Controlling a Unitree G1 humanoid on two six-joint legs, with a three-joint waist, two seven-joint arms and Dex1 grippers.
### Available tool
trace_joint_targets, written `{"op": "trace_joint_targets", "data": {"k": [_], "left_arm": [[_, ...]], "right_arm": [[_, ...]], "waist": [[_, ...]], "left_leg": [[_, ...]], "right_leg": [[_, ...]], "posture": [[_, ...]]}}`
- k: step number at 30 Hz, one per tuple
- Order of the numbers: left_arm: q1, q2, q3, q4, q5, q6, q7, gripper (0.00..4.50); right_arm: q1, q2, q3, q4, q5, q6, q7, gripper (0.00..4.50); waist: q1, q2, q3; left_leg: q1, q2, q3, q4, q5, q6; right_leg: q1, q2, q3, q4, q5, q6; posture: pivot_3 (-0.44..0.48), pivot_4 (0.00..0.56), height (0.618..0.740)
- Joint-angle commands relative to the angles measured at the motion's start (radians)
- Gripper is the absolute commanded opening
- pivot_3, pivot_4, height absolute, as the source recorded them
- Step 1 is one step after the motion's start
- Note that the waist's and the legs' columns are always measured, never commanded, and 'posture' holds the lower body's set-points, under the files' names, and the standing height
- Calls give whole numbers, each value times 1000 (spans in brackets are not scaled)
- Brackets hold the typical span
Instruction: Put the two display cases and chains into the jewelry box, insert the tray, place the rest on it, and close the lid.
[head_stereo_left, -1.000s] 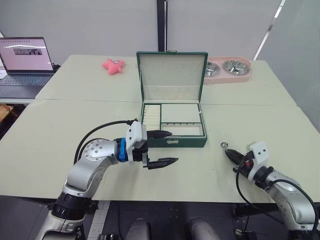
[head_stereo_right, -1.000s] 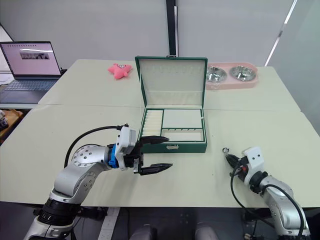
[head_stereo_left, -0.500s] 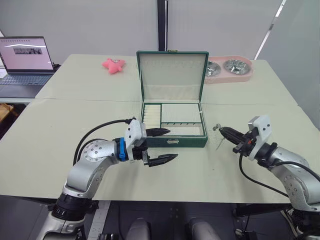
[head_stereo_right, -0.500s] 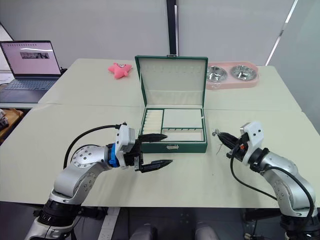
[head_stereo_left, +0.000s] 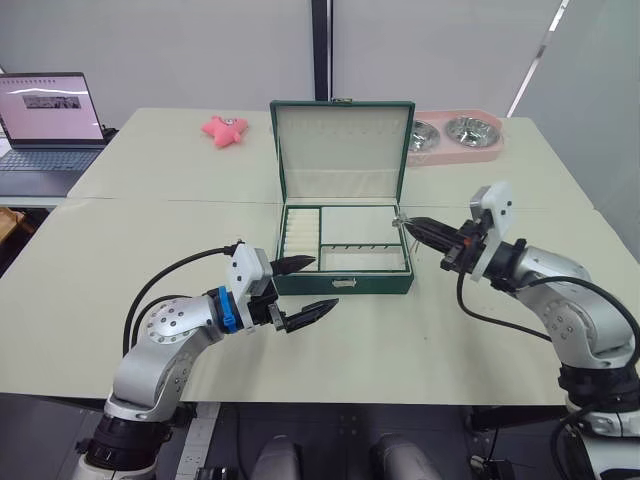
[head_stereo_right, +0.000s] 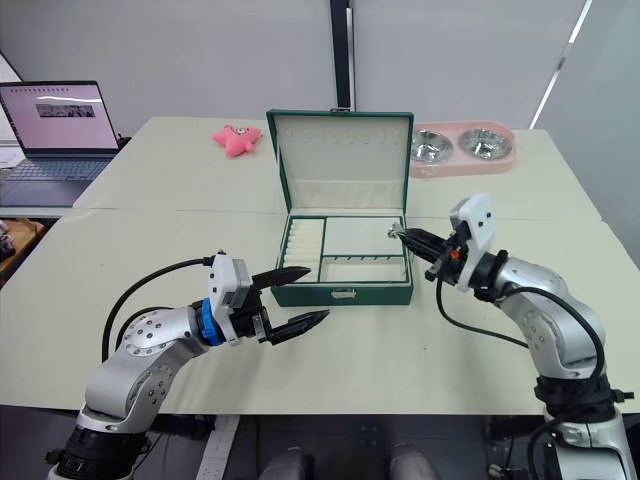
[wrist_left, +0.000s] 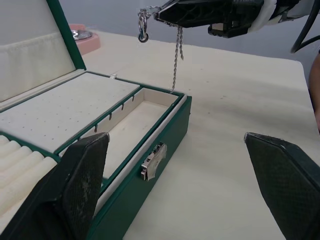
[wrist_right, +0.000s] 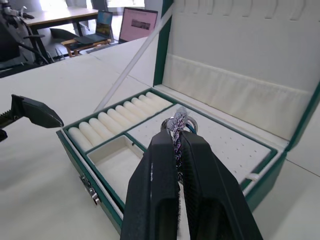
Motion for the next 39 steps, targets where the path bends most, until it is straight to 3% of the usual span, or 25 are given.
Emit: {"op": "trace_joint_targets", "data": {"k": [1,16,24,37,38,39], "left_arm": [[31,-8,49,-62,-21,-4,45,4500],[216,-50,130,-184,-27,-7,208,4500],[244,-57,137,-200,-27,-15,239,4500],[232,-52,137,-190,-25,-16,239,4500],[229,-52,137,-188,-26,-15,238,4500],[229,-51,137,-188,-26,-15,237,4500]], "right_arm": [[-59,19,28,20,-7,-36,37,7],[-188,113,152,239,-91,-140,186,7],[-202,140,185,369,-153,-216,252,7],[-184,137,199,431,-218,-261,308,7],[-182,136,194,429,-217,-257,310,646],[-180,136,188,425,-214,-251,309,814]], "waist": [[0,0,0],[-2,0,0],[-3,1,0],[-2,1,0],[-2,1,0],[-2,1,0]], "left_leg": [[0,0,0,0,0,0],[0,0,0,0,0,0],[0,0,0,0,0,0],[0,0,0,0,0,0],[0,0,0,0,0,0],[0,0,0,0,0,0]], "right_leg": [[0,0,0,0,0,0],[-1,-1,0,0,0,0],[-1,-1,0,0,0,0],[-1,-1,0,0,0,0],[-1,-1,0,0,0,0],[-1,-1,0,0,0,0]], "posture": [[0,150,740],[0,150,740],[0,150,740],[0,150,740],[0,150,740],[0,150,740]]}}
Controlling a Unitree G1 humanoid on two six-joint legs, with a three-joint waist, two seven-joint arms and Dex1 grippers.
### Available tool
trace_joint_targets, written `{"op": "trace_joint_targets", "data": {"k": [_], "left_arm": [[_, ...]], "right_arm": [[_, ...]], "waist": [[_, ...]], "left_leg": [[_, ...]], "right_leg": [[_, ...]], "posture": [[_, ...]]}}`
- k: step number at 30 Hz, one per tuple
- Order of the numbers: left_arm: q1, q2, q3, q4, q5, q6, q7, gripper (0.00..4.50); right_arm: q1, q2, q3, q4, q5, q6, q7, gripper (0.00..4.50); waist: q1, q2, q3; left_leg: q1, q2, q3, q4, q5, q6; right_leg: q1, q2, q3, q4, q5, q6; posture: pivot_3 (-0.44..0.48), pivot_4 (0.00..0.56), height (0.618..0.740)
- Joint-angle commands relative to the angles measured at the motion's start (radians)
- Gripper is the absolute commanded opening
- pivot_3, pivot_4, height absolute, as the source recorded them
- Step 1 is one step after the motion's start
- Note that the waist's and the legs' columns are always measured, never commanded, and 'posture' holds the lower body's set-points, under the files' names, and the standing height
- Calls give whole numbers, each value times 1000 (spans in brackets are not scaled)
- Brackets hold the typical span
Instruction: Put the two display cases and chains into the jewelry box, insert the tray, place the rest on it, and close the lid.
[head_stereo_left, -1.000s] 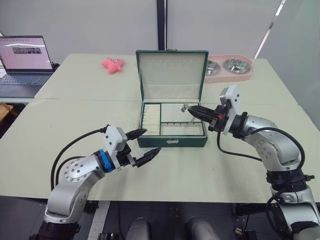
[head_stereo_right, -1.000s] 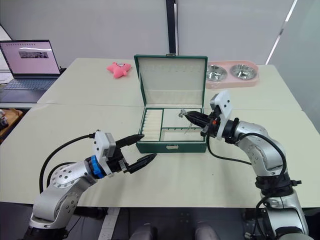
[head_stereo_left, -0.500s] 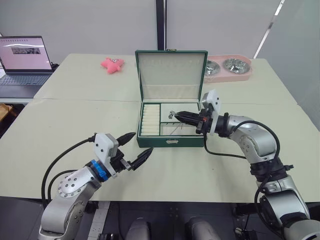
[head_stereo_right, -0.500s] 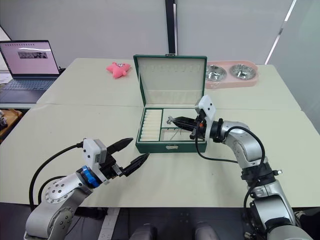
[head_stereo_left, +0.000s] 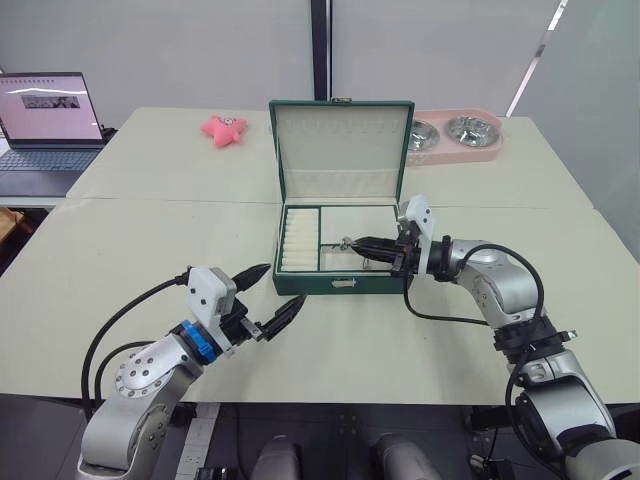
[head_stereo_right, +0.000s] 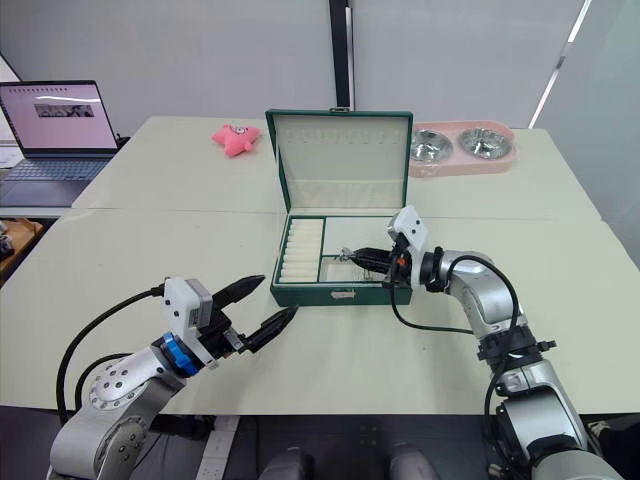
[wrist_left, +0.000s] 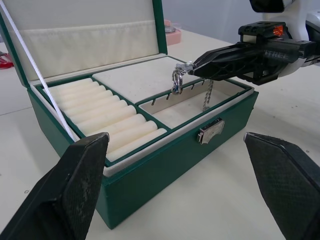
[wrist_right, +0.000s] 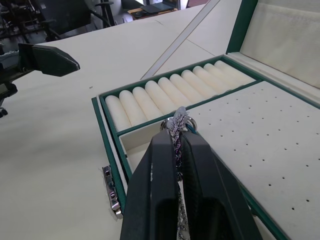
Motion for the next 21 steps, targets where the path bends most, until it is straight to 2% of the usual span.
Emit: {"op": "trace_joint_targets", "data": {"k": [1,10,13,17,21], "left_arm": [[-10,6,22,-20,-10,-16,-2,4500],[-18,14,31,-10,-19,-8,-12,4500],[-23,14,55,-2,-46,17,0,4500],[-26,40,147,41,-79,33,3,4500],[-1,88,219,103,-52,29,-5,4500]], "right_arm": [[-2,-6,-22,-35,9,-8,13,1042],[14,-12,-75,-80,48,31,9,3384],[48,-44,-122,-126,84,70,6,4399],[117,-128,-221,-179,124,91,3,4457],[228,-236,-320,-185,122,63,2,4457]], "waist": [[0,0,0],[0,0,0],[1,0,0],[5,0,0],[7,0,0]], "left_leg": [[0,0,0,0,0,0],[0,0,0,0,0,0],[0,0,0,0,0,0],[0,0,0,0,0,0],[0,0,0,0,0,0]], "right_leg": [[0,0,0,0,0,0],[0,0,0,0,0,0],[0,0,0,0,0,0],[0,0,0,0,0,0],[0,0,0,-1,0,0]], "posture": [[0,150,740],[0,150,740],[0,150,740],[0,150,740],[0,150,740]]}}
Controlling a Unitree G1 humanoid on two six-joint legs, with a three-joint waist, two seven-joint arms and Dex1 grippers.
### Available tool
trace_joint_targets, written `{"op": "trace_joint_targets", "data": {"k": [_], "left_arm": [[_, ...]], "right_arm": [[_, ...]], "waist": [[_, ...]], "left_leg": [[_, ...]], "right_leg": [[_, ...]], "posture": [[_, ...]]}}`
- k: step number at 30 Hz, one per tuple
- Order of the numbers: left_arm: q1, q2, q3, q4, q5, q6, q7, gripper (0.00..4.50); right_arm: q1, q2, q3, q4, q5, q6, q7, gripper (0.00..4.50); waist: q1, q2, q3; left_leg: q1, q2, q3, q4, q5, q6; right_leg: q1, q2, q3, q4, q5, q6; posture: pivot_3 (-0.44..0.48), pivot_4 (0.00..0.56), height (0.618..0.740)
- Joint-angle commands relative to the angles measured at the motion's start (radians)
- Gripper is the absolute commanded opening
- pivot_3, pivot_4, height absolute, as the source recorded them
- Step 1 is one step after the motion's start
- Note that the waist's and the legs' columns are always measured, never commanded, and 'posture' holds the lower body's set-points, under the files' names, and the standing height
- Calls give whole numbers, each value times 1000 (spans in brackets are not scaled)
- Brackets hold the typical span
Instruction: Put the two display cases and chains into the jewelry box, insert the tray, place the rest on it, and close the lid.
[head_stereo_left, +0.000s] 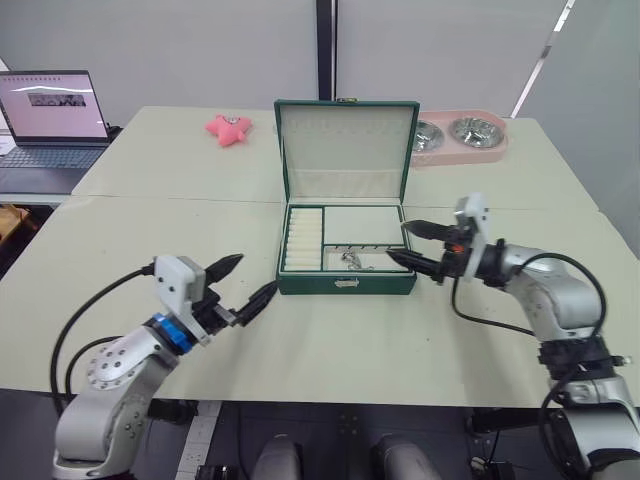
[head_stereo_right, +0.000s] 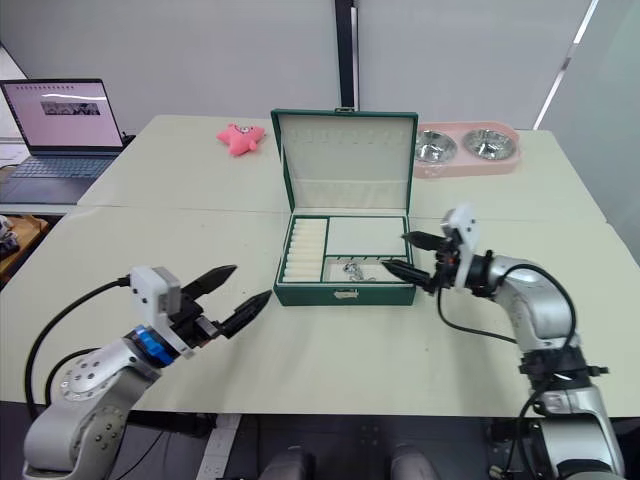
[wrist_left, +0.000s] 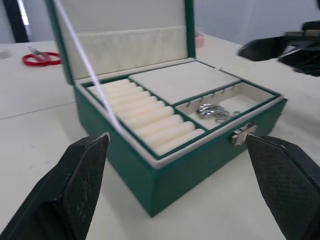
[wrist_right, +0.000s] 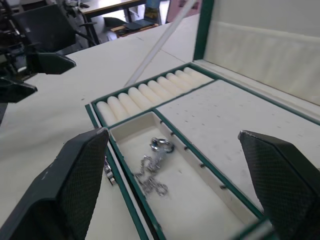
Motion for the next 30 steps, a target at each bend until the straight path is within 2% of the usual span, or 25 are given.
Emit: {"op": "trace_joint_targets", "data": {"k": [1,7,13,23,25,28,30], "left_arm": [[21,38,74,35,14,-12,-1,4500],[48,73,195,169,43,-61,-1,4500],[52,92,258,307,89,-132,0,4500],[-4,98,217,358,126,-153,-4,4500],[-39,98,190,369,144,-158,-6,4095],[-102,85,136,381,151,-146,-17,3273],[-151,69,74,399,163,-119,-16,2571]], "right_arm": [[78,-72,-105,-30,8,-47,-3,4457],[215,-158,-208,1,-16,-120,-25,4457],[301,-161,-269,85,-40,-200,-67,4457],[322,-125,-257,105,-43,-247,-118,4457],[296,-114,-238,105,-45,-249,-124,4500],[246,-94,-192,116,-57,-247,-122,3898],[203,-71,-152,129,-70,-247,-123,3155]], "waist": [[1,0,0],[-9,0,0],[-5,0,0],[-6,0,1],[-6,0,1],[-7,0,1],[-7,0,1]], "left_leg": [[0,0,0,0,0,0],[1,0,1,0,0,0],[1,0,1,0,0,0],[1,0,1,0,0,0],[1,0,1,0,0,0],[1,0,1,0,0,0],[1,0,1,0,0,0]], "right_leg": [[0,0,0,0,0,0],[0,1,1,0,0,0],[0,1,1,0,0,0],[1,1,1,0,0,0],[1,0,1,0,0,0],[1,0,1,1,0,0],[1,1,1,1,0,0]], "posture": [[0,150,740],[0,150,740],[0,150,740],[0,150,740],[0,150,740],[0,150,740],[0,150,740]]}}
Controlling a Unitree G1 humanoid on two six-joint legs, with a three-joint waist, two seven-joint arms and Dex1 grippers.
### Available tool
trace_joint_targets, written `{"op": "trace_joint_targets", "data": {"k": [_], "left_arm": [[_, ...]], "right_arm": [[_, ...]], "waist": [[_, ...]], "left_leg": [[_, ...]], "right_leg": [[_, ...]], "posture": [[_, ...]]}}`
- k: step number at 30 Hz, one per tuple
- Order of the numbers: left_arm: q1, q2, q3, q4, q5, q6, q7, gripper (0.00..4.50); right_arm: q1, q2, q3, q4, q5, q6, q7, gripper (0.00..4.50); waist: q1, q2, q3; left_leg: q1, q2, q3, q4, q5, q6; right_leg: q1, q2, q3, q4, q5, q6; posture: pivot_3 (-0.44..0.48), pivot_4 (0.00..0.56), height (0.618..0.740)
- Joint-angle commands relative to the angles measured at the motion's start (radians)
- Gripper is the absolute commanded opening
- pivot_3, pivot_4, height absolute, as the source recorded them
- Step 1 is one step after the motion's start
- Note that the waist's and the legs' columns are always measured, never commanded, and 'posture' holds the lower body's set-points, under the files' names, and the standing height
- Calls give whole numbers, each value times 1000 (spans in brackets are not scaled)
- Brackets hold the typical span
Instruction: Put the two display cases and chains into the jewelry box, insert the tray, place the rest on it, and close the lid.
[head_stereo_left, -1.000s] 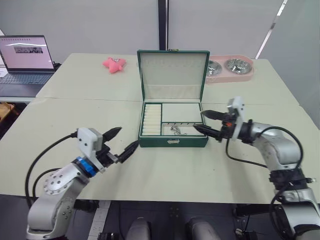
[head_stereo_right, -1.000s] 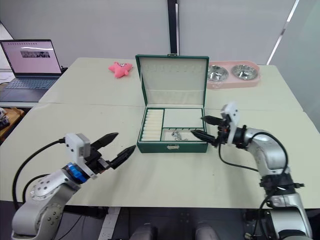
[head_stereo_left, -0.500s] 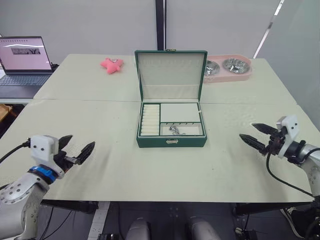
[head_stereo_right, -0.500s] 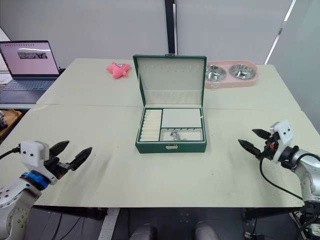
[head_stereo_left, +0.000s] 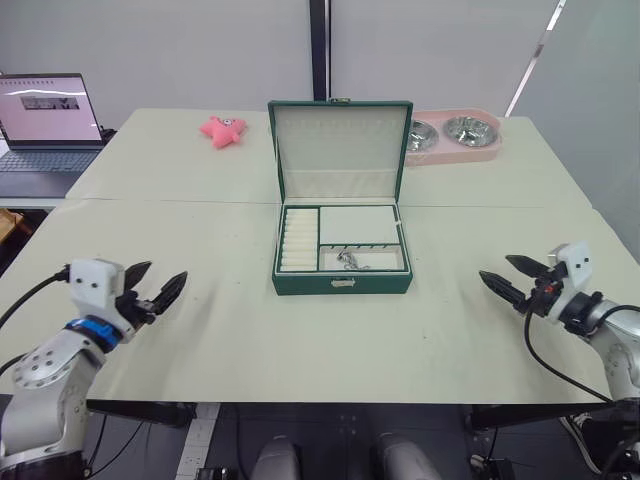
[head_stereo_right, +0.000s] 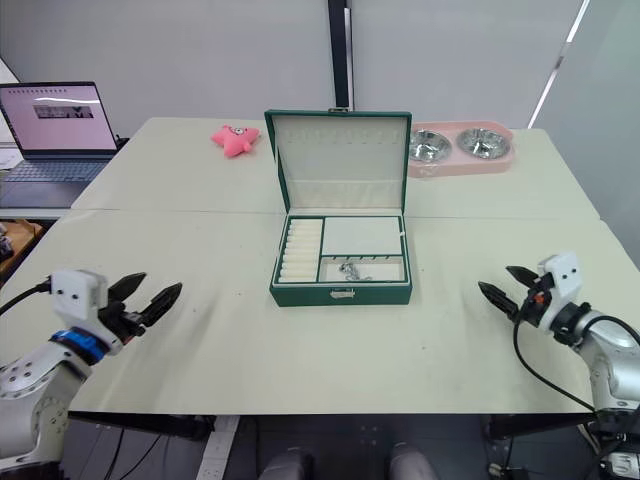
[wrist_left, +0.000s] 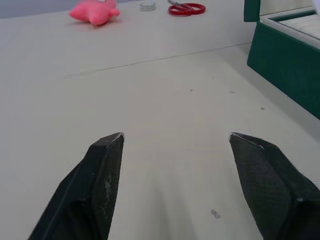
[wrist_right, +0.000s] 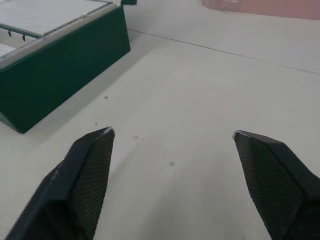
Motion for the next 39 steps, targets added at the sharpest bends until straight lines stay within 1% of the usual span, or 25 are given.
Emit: {"op": "trace_joint_targets", "data": {"k": [1,2,7,8,10,11,15,19,24,32,39], "left_arm": [[-76,-18,-92,25,30,12,-7,2238],[-95,-24,-116,40,40,12,-7,1910],[-236,-52,-207,147,72,0,-29,275],[-266,-59,-221,167,75,2,-32,0],[-306,-70,-238,197,78,4,-38,0],[-322,-77,-248,212,85,-3,-41,0],[-375,-111,-302,263,111,-5,-56,0],[-374,-148,-351,253,111,8,-88,0],[-378,-182,-369,238,93,15,-115,0],[-349,-192,-389,182,70,76,-180,0],[-283,-176,-387,106,46,133,-223,0]], "right_arm": [[-75,32,52,6,-19,-16,-4,2812],[-94,45,68,15,-27,-19,-5,2454],[-213,122,169,96,-88,-49,-1,1162],[-234,138,188,104,-96,-51,0,812],[-261,159,211,119,-109,-57,4,326],[-272,170,219,131,-114,-60,4,10],[-301,202,245,172,-131,-75,6,10],[-304,222,253,171,-130,-72,10,10],[-299,238,261,150,-124,-53,25,10],[-262,241,275,53,-89,32,71,10],[-199,236,280,-77,-47,130,87,10]], "waist": [[1,0,0],[1,0,0],[0,0,0],[1,0,0],[1,0,0],[1,0,0],[1,0,0],[-1,0,0],[-2,0,0],[0,0,0],[-1,0,0]], "left_leg": [[0,0,0,0,0,0],[0,0,0,0,0,0],[-1,0,0,0,0,0],[-1,0,0,0,0,0],[-1,0,0,0,0,0],[-1,0,0,0,0,0],[-1,0,0,1,0,0],[-1,0,0,1,0,0],[-1,0,0,1,0,0],[-1,0,0,1,0,0],[-1,0,0,0,0,0]], "right_leg": [[0,0,0,0,0,0],[0,0,0,0,0,0],[-1,0,0,0,0,0],[-1,0,-1,0,0,0],[-2,0,-1,0,0,0],[-2,0,-1,0,0,0],[-1,-1,-1,0,0,0],[-2,-1,-1,1,0,0],[-2,-1,-1,1,0,0],[-2,-1,-1,1,0,0],[-2,-1,-1,1,0,0]], "posture": [[0,150,740],[0,150,740],[0,150,740],[0,150,740],[0,150,740],[0,150,740],[0,150,740],[0,150,740],[0,150,740],[0,150,740],[0,150,740]]}}
